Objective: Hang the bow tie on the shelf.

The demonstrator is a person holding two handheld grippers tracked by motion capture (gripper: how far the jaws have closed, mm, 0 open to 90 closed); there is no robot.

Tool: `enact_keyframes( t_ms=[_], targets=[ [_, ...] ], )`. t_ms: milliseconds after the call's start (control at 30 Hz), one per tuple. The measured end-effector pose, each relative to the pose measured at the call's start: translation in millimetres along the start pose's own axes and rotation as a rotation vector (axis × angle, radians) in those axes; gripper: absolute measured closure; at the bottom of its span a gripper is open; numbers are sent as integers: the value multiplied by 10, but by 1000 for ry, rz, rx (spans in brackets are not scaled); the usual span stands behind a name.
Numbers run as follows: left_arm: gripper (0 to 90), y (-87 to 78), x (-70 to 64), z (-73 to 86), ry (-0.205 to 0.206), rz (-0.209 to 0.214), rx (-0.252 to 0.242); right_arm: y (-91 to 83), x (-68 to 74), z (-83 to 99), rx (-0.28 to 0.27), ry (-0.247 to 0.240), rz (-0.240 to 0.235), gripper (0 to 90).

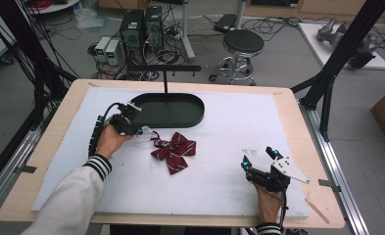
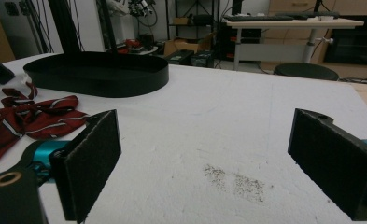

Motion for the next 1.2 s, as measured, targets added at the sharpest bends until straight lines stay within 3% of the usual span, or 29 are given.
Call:
enact_keyframes(
  t_ms=[100,167,367,400,767,867,1000,1200],
  targets=[
    [874,-73,23,-19,5,8,-33,-1,3,1,1,-1,1,85],
    [874,-181,45,-58,22,19,-91,0,2,1,1,1,1,85],
    [874,-330,64,-130,55,25,-178,2,0,0,0,0,3,85],
    [874,-378,64,-156,61,24,-214,1,-2,0,-1,-2,2,85],
    [874,-536,59,-272,87,13,-336,2,-1,0,-2,-2,2,85],
    [874,-620,53,-339,87,9,-405,0,0,1,1,3,2,85],
    [874,-705,47,-410,89,12,-459,0,-1,1,1,2,2,85],
    [874,-794,37,-515,99,10,-503,2,-1,0,-2,-2,2,85]
  ],
)
Point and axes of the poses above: each handheld gripper's, and its own axes: y roughly forward along the jaws, z roughly out of its underside, x roughly to its left, the point moved 5 cm from there along y, roughly forward along the jaws, and after that the axes turned 9 degrees about -y, right-handed, at the moved point
